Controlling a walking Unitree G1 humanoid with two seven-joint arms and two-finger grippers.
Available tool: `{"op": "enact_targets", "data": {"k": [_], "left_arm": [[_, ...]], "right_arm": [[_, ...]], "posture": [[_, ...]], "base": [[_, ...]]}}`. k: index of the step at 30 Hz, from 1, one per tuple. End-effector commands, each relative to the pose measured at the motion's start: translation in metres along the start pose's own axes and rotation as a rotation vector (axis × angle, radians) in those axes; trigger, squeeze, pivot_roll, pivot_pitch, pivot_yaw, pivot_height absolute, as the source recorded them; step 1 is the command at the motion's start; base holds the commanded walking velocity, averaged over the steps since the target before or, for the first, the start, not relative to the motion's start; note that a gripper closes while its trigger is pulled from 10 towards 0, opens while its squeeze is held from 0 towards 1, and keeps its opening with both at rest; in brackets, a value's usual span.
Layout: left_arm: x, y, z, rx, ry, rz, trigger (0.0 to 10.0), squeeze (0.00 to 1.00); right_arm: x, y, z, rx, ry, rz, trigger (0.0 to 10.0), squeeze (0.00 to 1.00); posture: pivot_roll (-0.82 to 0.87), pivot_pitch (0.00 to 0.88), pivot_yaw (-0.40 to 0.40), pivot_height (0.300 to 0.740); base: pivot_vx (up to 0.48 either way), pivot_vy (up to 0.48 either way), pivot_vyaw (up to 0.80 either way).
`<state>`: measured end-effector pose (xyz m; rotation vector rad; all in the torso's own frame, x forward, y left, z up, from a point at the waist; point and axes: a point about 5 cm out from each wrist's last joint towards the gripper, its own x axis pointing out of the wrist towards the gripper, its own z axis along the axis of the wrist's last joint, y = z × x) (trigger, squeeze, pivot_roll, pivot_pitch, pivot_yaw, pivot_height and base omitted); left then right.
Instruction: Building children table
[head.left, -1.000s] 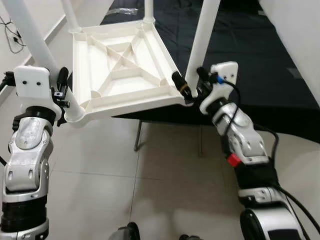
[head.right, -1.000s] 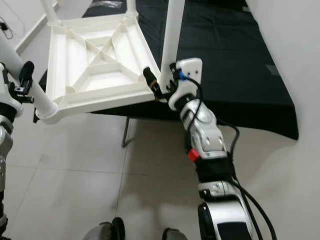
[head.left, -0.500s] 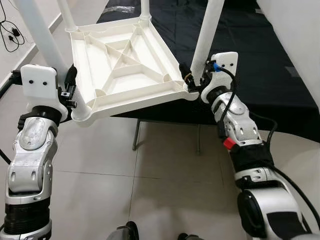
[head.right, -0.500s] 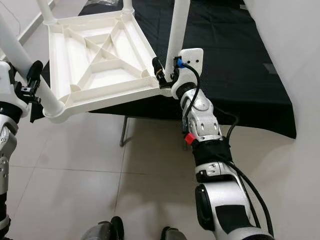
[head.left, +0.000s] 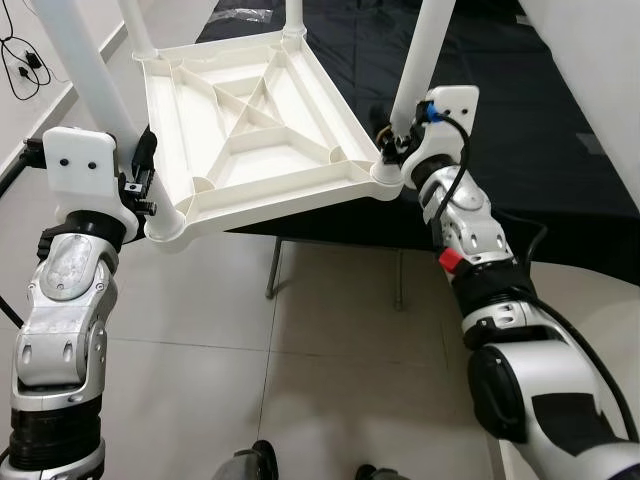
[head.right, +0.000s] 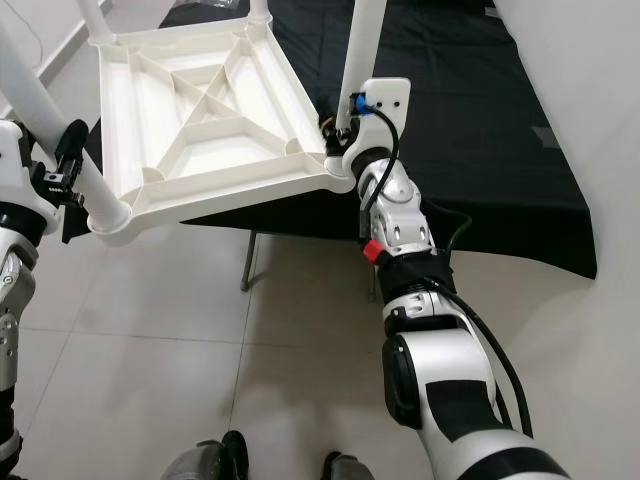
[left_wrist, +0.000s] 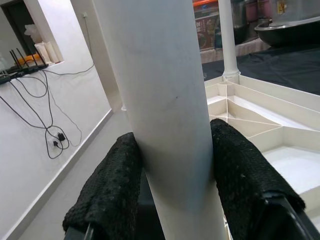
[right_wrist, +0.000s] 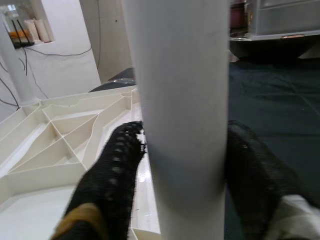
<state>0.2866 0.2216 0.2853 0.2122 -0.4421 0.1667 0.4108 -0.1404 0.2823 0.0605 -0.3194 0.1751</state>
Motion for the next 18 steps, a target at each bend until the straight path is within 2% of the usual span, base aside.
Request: {"op": "enact_targets", "data": {"k": [1,10,14,18], "left_arm": [[-0.003,0.001,0.016,0.015,-0.074,0.006,10.0,0.00],[-0.003,0.002,0.015,0.015,-0.069,0.011,10.0,0.00],[0.001,0.015,0.013,0.022,-0.057,0.026,10.0,0.00],[0.004,0.023,0.013,0.032,-0.054,0.028,10.0,0.00]], "right_arm": [[0.001,0.005,0.002,0.005,-0.019,0.022,0.0,0.00],[-0.002,-0.003,-0.003,-0.015,-0.015,0.014,0.0,0.00],[-0.021,-0.008,-0.017,-0.042,0.009,-0.001,0.0,0.00],[-0.032,-0.004,-0.022,-0.049,0.017,0.002,0.0,0.00]], "posture": [[0.07,0.253,-0.027,0.740],[0.06,0.251,-0.029,0.740],[0.05,0.261,-0.031,0.740],[0.04,0.260,-0.033,0.740]], "base": [[0.000,0.000,0.00],[0.000,0.000,0.00],[0.000,0.000,0.00],[0.000,0.000,0.00]]}}
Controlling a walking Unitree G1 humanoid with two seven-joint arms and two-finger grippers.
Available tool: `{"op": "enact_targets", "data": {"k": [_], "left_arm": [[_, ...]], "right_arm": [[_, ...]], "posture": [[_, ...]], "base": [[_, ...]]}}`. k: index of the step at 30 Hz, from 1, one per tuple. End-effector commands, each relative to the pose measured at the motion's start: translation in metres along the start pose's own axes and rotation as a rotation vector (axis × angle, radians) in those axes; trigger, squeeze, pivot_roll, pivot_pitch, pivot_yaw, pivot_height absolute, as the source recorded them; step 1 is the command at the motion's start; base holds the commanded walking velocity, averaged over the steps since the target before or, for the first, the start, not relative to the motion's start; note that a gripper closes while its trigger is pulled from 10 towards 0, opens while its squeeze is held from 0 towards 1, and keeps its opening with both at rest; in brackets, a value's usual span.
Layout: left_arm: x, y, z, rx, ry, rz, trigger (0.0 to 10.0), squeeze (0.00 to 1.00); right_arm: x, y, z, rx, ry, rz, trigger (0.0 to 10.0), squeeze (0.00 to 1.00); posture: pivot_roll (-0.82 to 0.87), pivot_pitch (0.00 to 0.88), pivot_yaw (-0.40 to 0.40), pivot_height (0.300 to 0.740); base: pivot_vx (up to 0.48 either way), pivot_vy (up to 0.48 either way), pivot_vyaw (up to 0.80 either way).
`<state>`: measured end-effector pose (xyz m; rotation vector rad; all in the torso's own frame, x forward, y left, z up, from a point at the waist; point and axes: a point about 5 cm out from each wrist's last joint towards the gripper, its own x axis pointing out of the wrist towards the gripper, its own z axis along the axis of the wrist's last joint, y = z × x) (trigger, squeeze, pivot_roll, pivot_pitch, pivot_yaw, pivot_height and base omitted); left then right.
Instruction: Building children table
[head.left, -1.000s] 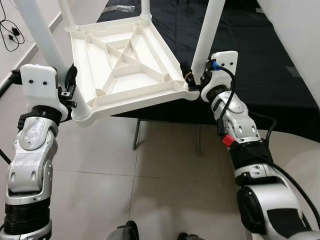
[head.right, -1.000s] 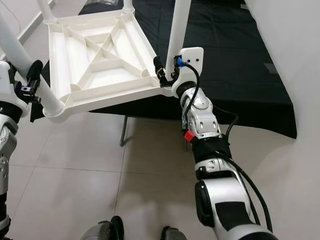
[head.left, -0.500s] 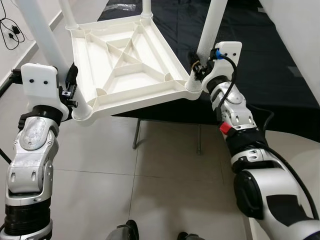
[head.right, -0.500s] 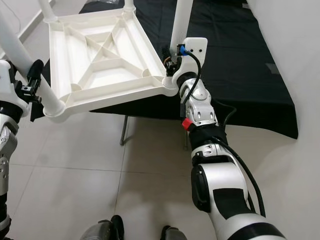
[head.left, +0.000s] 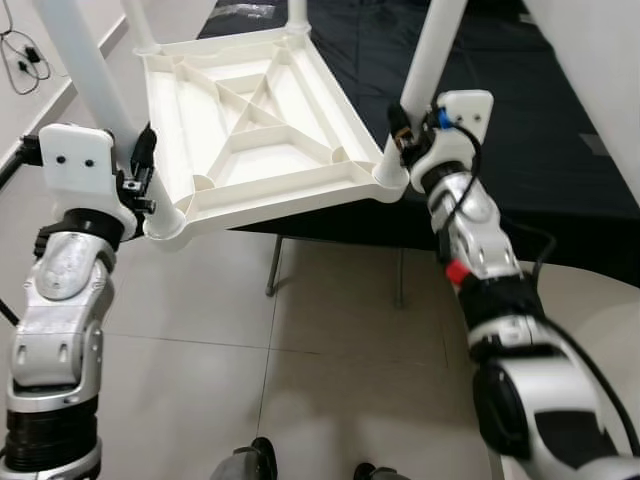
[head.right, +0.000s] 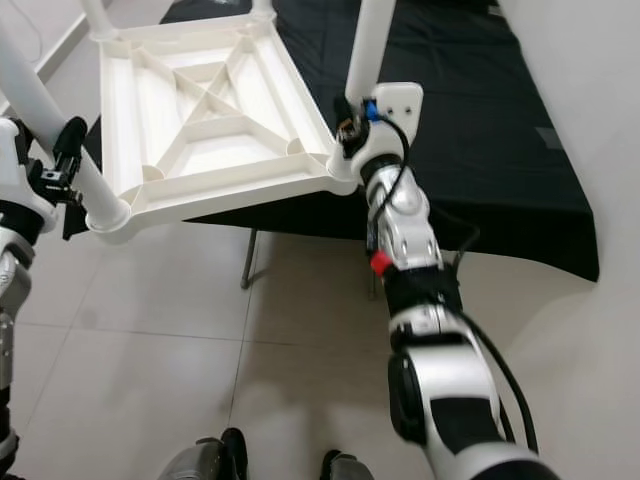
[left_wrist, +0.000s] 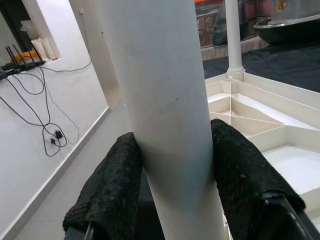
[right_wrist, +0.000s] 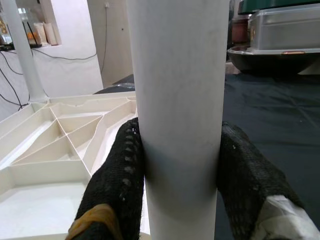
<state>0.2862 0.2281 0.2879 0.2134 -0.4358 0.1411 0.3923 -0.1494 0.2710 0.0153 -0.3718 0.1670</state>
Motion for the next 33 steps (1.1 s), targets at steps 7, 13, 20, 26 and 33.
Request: {"op": "enact_targets", "data": {"k": [7,13,20,26,33], "left_arm": [[0.011,0.042,0.017,0.079,-0.074,0.082,10.0,0.00],[0.018,0.060,0.022,0.116,-0.090,0.110,10.0,0.00],[0.029,0.071,0.021,0.113,-0.102,0.106,10.0,0.00],[0.046,0.061,0.013,0.067,-0.107,0.038,10.0,0.00],[0.066,0.043,0.003,0.001,-0.099,-0.059,10.0,0.00]], "right_arm": [[-0.033,0.017,-0.029,0.015,0.103,-0.008,0.0,0.00],[-0.037,0.024,-0.025,0.016,0.107,-0.046,0.0,0.00],[-0.040,0.048,-0.020,0.047,0.115,-0.055,0.0,0.00],[-0.036,0.055,-0.015,0.055,0.103,-0.060,0.0,0.00],[-0.034,0.055,-0.010,0.047,0.097,-0.069,0.0,0.00]], "posture": [[0.04,0.252,-0.030,0.740],[0.03,0.250,-0.037,0.740],[0.04,0.246,-0.042,0.740],[0.03,0.244,-0.052,0.740],[0.02,0.250,-0.052,0.740]], "base": [[0.000,0.000,0.00],[0.000,0.000,0.00],[0.000,0.000,0.00],[0.000,0.000,0.00],[0.000,0.000,0.00]]}}
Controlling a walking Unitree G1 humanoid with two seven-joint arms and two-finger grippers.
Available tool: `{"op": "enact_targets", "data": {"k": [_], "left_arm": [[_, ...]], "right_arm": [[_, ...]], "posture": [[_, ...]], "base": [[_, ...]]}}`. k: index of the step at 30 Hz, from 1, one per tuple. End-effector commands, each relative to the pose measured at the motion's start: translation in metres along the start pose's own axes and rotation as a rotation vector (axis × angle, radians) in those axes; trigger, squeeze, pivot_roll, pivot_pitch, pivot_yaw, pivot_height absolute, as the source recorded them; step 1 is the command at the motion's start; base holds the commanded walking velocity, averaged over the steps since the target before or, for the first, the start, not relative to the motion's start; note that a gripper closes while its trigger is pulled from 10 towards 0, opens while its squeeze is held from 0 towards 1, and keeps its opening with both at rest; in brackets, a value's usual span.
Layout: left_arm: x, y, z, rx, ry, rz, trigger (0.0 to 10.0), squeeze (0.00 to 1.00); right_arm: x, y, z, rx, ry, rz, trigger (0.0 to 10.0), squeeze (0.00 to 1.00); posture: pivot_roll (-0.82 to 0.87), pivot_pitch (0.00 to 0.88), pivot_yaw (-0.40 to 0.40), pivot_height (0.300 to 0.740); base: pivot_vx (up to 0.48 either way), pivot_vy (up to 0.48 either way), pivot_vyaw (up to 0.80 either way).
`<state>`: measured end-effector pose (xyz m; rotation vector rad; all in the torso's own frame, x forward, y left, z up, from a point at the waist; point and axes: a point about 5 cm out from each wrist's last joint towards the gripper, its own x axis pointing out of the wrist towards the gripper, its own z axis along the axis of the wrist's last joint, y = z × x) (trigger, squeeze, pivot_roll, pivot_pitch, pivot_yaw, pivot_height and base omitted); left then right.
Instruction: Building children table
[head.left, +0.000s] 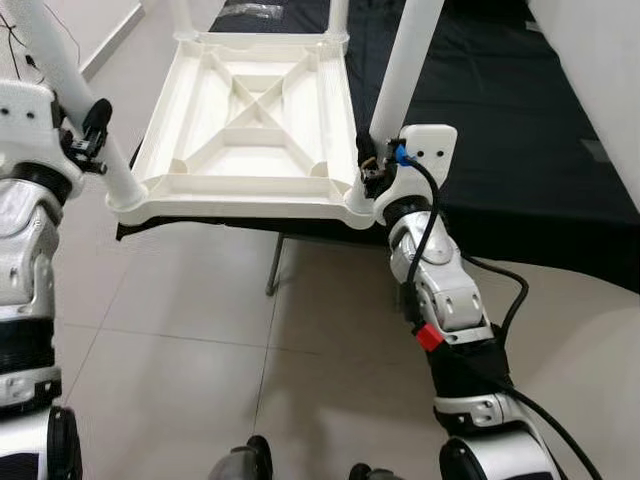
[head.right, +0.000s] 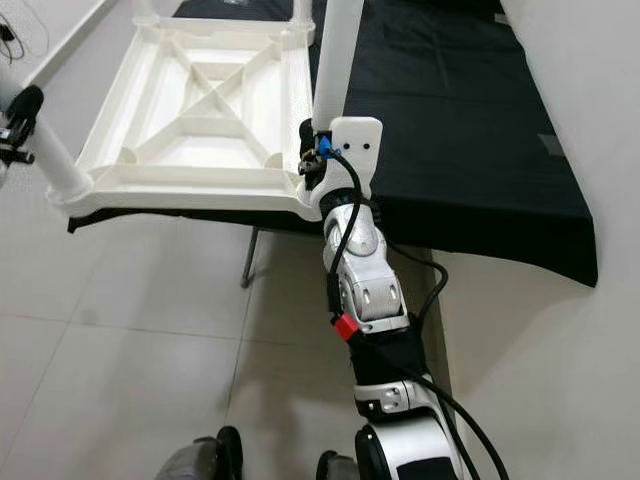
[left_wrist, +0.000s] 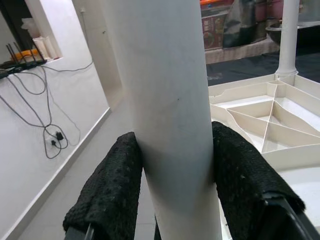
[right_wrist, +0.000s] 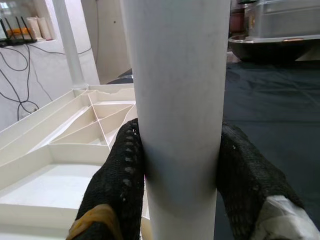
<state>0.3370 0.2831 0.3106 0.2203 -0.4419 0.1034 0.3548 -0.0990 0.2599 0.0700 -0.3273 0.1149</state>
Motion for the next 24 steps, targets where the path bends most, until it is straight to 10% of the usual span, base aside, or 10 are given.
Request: {"op": "enact_targets", "data": {"k": [1,14,15,16,20,21,24], "left_arm": [[0.010,-0.009,0.015,-0.006,-0.089,-0.040,10.0,0.00],[0.038,-0.021,0.027,-0.027,-0.151,-0.084,10.0,0.00],[0.040,-0.016,0.028,-0.015,-0.153,-0.067,10.0,0.00],[0.041,-0.011,0.028,-0.005,-0.146,-0.048,10.0,0.00],[0.042,-0.003,0.026,0.009,-0.136,-0.019,10.0,0.00],[0.041,0.002,0.024,0.045,-0.125,0.016,10.0,1.00],[0.037,0.017,0.022,0.098,-0.107,0.118,10.0,1.00]], "right_arm": [[-0.003,-0.003,-0.010,-0.005,0.057,-0.013,0.0,0.00],[0.001,0.001,-0.008,0.009,0.054,-0.018,0.0,0.00],[0.003,0.005,-0.007,0.026,0.050,0.007,3.1,0.00],[0.005,0.009,-0.006,0.041,0.045,0.025,8.9,0.00],[0.006,0.017,-0.005,0.079,0.034,0.072,10.0,0.00],[0.006,0.021,-0.003,0.116,0.025,0.111,10.0,0.90],[0.004,0.026,0.001,0.157,0.001,0.163,10.0,1.00]], "posture": [[0.02,0.253,-0.050,0.740],[0.00,0.276,-0.050,0.740],[0.01,0.277,-0.050,0.740],[0.01,0.276,-0.050,0.740],[0.01,0.272,-0.048,0.740],[0.01,0.268,-0.047,0.740],[0.01,0.262,-0.044,0.740]], "base": [[0.000,0.000,0.00],[0.000,0.000,0.00],[0.000,0.000,0.00],[0.000,0.000,0.00],[0.000,0.000,0.00],[0.000,0.000,0.00],[0.000,0.000,0.00]]}}
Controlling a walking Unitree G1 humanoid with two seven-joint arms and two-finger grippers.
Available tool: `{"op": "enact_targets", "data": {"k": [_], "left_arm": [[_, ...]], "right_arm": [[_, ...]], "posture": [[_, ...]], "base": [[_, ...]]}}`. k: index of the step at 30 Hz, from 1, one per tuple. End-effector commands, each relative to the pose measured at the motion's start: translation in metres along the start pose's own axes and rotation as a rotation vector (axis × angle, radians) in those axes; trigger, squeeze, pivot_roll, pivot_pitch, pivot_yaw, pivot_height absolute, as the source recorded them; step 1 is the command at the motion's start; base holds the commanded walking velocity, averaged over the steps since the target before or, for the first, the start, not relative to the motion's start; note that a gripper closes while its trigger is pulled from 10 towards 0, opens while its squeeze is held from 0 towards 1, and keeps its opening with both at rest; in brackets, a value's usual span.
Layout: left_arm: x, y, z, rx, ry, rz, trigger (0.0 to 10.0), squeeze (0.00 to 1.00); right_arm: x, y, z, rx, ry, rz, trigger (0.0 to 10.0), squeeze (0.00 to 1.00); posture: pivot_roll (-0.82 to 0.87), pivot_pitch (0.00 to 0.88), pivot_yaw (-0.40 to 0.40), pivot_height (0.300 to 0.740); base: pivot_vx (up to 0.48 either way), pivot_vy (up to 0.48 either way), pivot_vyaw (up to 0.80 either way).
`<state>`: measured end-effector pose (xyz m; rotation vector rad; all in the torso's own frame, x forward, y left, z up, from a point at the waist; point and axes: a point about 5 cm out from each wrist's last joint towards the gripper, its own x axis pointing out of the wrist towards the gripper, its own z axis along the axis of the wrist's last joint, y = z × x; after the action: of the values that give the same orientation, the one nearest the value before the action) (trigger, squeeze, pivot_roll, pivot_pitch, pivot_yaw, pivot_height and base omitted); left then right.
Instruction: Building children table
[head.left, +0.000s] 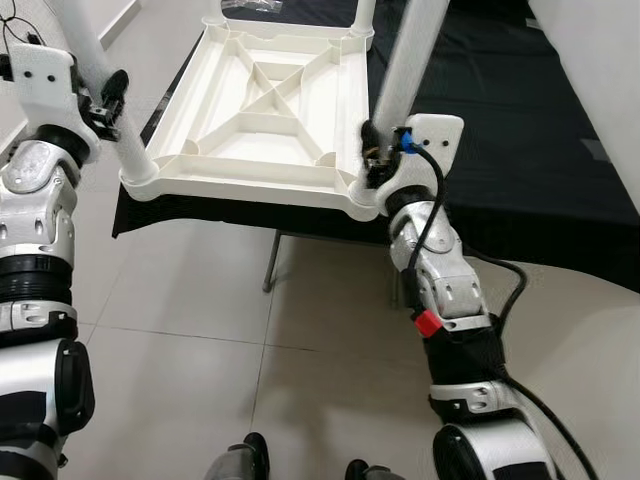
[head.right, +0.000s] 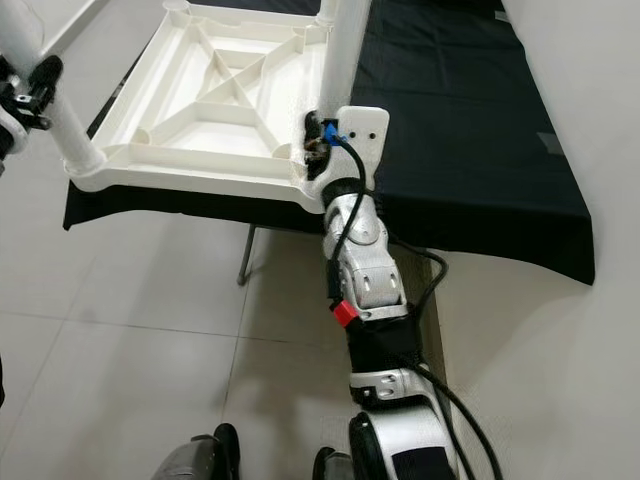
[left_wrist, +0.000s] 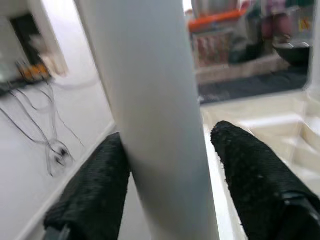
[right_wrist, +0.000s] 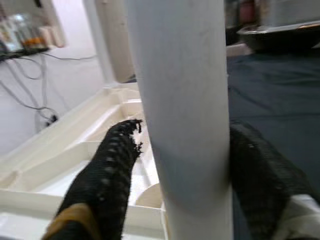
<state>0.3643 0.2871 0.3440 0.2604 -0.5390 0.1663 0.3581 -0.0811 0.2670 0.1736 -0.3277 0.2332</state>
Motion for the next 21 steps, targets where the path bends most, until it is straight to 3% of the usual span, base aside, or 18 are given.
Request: {"op": "enact_targets", "data": {"k": [1,3,5,7,9,13,14,17,21], "left_arm": [[-0.001,0.011,0.004,0.051,-0.015,0.053,10.0,1.00],[-0.008,0.033,0.005,0.091,-0.020,0.178,10.0,1.00],[-0.012,0.041,0.007,0.105,-0.028,0.219,10.0,1.00],[-0.025,0.054,0.017,0.130,-0.081,0.293,10.0,1.00],[-0.037,0.058,0.024,0.137,-0.121,0.316,10.0,1.00],[-0.047,0.053,0.024,0.128,-0.124,0.313,10.0,1.00],[-0.065,0.043,0.015,0.109,-0.095,0.308,10.0,1.00],[-0.074,0.039,0.010,0.102,-0.078,0.309,10.0,1.00],[-0.103,0.019,-0.006,0.080,-0.015,0.304,10.0,1.00]], "right_arm": [[-0.003,0.008,-0.004,0.036,0.007,0.063,10.0,1.00],[-0.007,0.005,0.000,0.043,-0.011,0.094,10.0,1.00],[-0.009,0.003,0.001,0.044,-0.014,0.105,10.0,1.00],[-0.019,-0.009,-0.002,0.007,-0.002,0.112,10.0,1.00],[-0.028,-0.019,-0.005,-0.016,0.018,0.113,10.0,1.00],[-0.034,-0.025,-0.010,-0.033,0.039,0.119,10.0,1.00],[-0.044,-0.033,-0.016,-0.060,0.069,0.129,10.0,1.00],[-0.049,-0.036,-0.019,-0.070,0.083,0.133,10.0,1.00],[-0.057,-0.040,-0.026,-0.083,0.119,0.133,10.0,1.00]], "posture": [[0.01,0.262,-0.044,0.740],[0.01,0.259,-0.041,0.740],[0.01,0.259,-0.041,0.740],[0.01,0.258,-0.039,0.740],[0.01,0.253,-0.035,0.740],[0.02,0.251,-0.033,0.740],[0.02,0.249,-0.027,0.740],[0.02,0.249,-0.027,0.740],[0.02,0.244,-0.025,0.740]], "base": [[0.000,0.000,0.00],[0.000,0.000,0.00],[0.000,0.000,0.00],[0.000,0.000,0.00],[0.000,0.000,0.00],[0.000,0.000,0.00],[0.000,0.000,0.00],[0.000,0.000,0.00],[0.000,0.000,0.00]]}}
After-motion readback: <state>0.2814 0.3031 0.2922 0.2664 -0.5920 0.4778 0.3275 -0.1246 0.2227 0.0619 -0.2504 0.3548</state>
